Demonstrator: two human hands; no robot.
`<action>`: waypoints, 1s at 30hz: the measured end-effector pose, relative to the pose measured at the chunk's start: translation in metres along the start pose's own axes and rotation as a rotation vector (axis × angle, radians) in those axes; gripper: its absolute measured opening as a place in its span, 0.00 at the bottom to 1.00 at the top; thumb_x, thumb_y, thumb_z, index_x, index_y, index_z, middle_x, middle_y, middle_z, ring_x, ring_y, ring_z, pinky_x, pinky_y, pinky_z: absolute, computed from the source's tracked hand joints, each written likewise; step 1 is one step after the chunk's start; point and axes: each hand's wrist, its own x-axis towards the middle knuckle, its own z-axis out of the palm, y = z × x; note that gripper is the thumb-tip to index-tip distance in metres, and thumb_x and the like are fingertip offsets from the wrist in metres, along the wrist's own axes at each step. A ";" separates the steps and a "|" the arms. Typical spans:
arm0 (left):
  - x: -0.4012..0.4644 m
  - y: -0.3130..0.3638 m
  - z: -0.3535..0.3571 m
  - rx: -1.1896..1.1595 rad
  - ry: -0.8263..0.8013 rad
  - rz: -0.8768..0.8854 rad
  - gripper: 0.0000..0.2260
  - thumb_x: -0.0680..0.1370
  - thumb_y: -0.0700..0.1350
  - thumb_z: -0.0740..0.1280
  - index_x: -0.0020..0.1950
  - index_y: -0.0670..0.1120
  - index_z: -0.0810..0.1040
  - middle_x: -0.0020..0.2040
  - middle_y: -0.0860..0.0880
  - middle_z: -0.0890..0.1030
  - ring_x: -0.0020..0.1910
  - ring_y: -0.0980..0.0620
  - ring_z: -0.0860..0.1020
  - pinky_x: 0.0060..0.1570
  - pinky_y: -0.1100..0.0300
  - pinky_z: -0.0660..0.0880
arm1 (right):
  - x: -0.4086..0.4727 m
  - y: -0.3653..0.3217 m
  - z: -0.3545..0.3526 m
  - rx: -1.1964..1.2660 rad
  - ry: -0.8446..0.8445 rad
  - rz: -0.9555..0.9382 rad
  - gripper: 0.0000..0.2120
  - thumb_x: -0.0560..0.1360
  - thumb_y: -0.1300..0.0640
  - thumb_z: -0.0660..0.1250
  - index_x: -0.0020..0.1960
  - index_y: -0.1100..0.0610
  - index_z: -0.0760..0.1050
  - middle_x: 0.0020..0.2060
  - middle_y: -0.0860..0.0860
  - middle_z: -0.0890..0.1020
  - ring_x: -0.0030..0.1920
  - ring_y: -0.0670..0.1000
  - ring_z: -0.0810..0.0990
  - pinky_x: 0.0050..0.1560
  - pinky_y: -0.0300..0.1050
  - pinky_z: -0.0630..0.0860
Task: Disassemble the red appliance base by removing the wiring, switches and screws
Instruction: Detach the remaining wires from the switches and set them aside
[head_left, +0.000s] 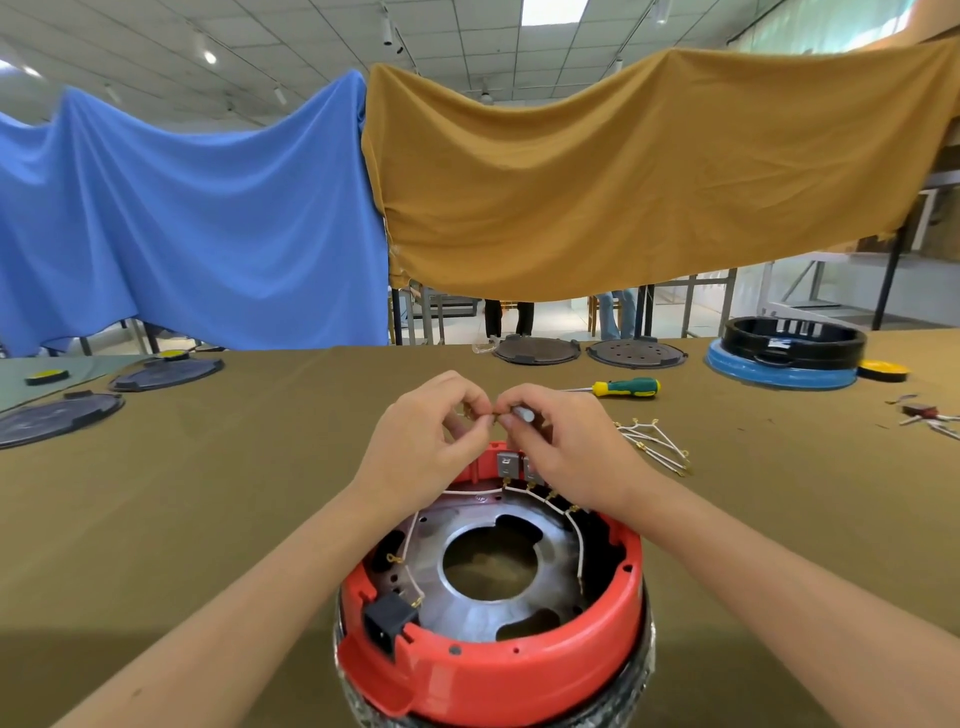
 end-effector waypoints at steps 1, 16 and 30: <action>0.000 0.000 0.000 -0.002 -0.002 -0.002 0.04 0.75 0.39 0.70 0.43 0.48 0.78 0.42 0.55 0.78 0.34 0.55 0.78 0.35 0.56 0.75 | 0.000 0.000 0.000 -0.002 -0.002 0.000 0.05 0.81 0.61 0.64 0.52 0.55 0.79 0.36 0.47 0.82 0.36 0.43 0.78 0.38 0.35 0.73; 0.002 -0.007 0.000 -0.261 0.016 -0.173 0.08 0.77 0.42 0.70 0.53 0.54 0.78 0.48 0.59 0.81 0.40 0.53 0.83 0.36 0.52 0.82 | 0.002 0.006 0.000 0.105 0.142 0.189 0.04 0.81 0.58 0.63 0.53 0.53 0.77 0.35 0.47 0.81 0.34 0.43 0.79 0.36 0.36 0.76; 0.001 -0.006 0.000 -0.034 0.008 0.032 0.06 0.77 0.41 0.70 0.43 0.52 0.79 0.42 0.57 0.79 0.38 0.53 0.79 0.37 0.67 0.73 | 0.001 0.003 0.000 0.060 0.035 0.143 0.04 0.79 0.58 0.67 0.46 0.54 0.77 0.36 0.47 0.82 0.35 0.40 0.77 0.38 0.30 0.71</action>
